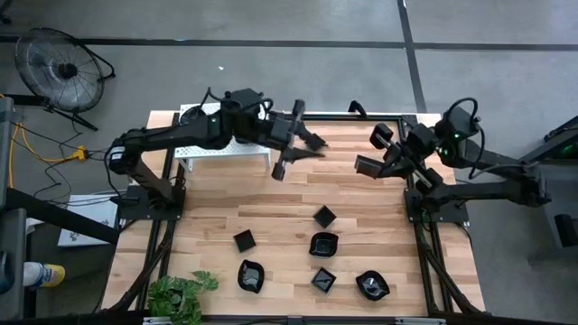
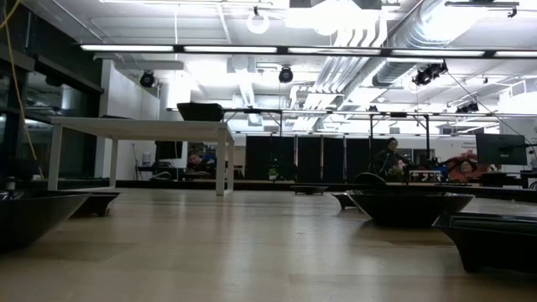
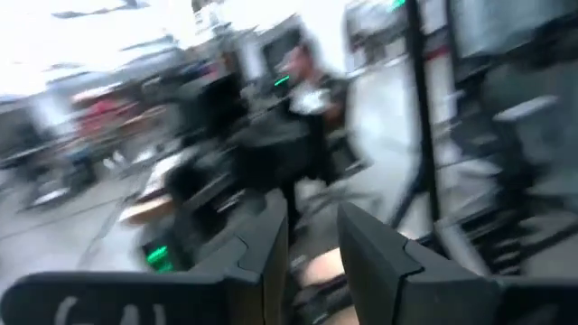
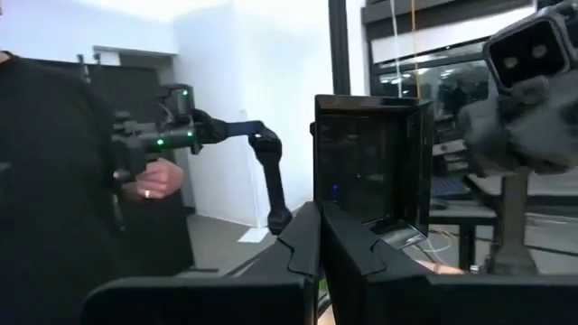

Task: Pick & Place Mini shaped plates
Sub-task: Put the black square plate on the shelf

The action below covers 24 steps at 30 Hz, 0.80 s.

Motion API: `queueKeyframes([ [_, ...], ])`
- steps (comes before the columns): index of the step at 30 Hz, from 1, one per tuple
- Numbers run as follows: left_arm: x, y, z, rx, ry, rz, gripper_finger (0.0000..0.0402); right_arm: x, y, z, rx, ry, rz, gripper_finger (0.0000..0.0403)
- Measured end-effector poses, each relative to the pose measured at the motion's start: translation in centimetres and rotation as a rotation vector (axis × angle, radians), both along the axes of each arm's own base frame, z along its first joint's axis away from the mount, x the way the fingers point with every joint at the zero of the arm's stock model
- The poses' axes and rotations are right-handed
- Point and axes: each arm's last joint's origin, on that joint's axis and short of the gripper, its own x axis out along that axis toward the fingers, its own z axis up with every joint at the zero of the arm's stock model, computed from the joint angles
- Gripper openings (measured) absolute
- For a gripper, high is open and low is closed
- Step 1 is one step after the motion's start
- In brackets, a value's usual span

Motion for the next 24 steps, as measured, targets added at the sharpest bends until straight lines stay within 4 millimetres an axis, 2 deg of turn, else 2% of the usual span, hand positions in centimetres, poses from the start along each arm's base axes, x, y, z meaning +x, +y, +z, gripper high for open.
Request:
queueKeyframes([
  [5,1.3,-0.1,-0.5,-0.049,-0.037,-0.096,0.0097,0.7,0.0,-0.3,-0.011,0.019,0.066,0.0000],
  [15,4.6,0.1,-3.2,-0.181,0.007,-0.210,0.0097,2.7,0.4,-1.2,-0.048,0.035,0.177,0.0000],
  [24,4.6,-1.0,-3.0,-0.167,-0.015,-0.358,0.0097,2.7,0.5,-1.1,-0.056,0.033,0.210,0.0000],
])
